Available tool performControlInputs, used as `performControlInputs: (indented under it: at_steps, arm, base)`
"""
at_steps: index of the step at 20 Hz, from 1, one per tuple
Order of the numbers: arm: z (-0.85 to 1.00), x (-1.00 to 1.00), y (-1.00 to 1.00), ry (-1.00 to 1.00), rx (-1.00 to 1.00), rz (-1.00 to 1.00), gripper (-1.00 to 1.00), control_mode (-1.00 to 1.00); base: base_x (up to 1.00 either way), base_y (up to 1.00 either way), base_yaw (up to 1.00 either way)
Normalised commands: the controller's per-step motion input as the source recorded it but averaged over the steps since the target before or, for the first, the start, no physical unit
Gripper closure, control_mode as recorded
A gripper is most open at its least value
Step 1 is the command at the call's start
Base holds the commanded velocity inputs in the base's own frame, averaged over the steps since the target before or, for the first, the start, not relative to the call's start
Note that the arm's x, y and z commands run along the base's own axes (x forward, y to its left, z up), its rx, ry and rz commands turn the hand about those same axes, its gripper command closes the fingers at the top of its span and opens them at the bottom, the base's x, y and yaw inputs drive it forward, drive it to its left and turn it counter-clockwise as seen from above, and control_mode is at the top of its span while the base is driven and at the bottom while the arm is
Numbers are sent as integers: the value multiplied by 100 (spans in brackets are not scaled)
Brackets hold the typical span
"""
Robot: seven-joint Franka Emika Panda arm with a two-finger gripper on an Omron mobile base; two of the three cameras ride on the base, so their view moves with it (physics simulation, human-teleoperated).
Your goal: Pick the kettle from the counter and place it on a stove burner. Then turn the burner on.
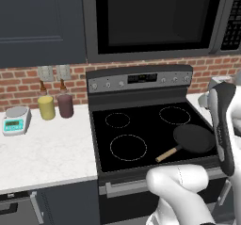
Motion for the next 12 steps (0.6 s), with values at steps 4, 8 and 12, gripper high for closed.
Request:
performControlInputs:
  at_steps: [4, 8, 12]
  arm:
    - [0, -74, -100, -14, 0, -15, -100, -100]
    - [0, -50, -100, -6, 0, -15, -100, -100]
    - [0, -13, -100, -5, 0, -6, -100, -100]
  base:
    - [0, 0, 0]
    - [0, 0, 0]
    - [0, 0, 0]
